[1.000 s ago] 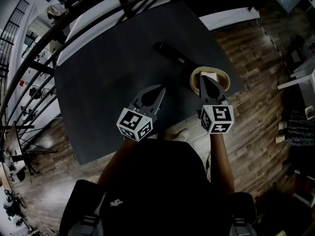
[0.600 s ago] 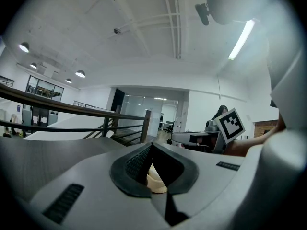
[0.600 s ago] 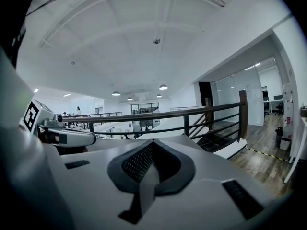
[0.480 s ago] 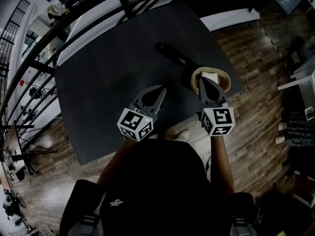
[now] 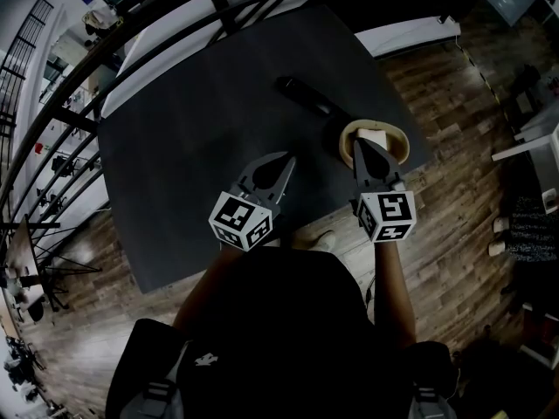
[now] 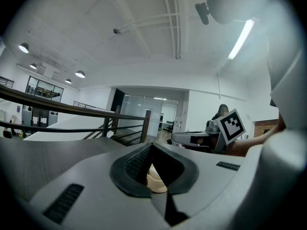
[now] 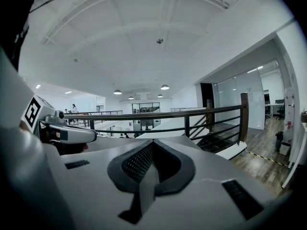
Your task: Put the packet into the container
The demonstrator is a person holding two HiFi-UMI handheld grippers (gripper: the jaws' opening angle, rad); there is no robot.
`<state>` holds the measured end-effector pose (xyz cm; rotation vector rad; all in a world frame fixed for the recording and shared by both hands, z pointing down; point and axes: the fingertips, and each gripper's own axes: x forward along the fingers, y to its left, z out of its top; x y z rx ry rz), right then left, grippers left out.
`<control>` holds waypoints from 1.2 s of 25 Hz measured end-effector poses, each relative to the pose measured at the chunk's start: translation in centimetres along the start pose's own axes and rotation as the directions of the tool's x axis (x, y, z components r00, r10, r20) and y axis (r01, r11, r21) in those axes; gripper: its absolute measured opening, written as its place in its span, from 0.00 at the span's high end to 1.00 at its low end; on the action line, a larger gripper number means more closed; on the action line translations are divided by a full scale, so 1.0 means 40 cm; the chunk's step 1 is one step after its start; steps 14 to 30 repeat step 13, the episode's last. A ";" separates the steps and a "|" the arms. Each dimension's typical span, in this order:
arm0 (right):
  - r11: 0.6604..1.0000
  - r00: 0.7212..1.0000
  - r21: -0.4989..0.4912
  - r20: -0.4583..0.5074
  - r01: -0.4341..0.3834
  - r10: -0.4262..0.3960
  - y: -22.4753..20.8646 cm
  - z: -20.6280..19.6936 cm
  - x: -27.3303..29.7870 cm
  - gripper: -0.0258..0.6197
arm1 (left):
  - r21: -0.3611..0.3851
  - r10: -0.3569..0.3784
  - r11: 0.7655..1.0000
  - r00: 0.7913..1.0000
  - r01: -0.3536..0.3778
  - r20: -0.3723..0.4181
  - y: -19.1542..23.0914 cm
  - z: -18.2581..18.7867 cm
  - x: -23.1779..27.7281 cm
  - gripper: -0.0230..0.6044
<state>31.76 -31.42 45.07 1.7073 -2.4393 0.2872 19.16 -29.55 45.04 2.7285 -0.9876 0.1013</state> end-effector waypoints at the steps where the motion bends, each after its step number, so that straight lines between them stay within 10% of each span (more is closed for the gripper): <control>1: 1.000 1.000 -0.002 0.000 0.001 -0.001 0.000 0.000 0.000 0.96 | 0.000 -0.001 1.000 1.000 0.001 0.000 0.000 0.000 0.000 0.96; 30: 1.000 1.000 -0.009 0.003 -0.008 0.008 0.014 0.003 -0.002 0.96 | -0.003 -0.002 1.000 1.000 0.002 -0.002 -0.002 -0.004 -0.007 0.96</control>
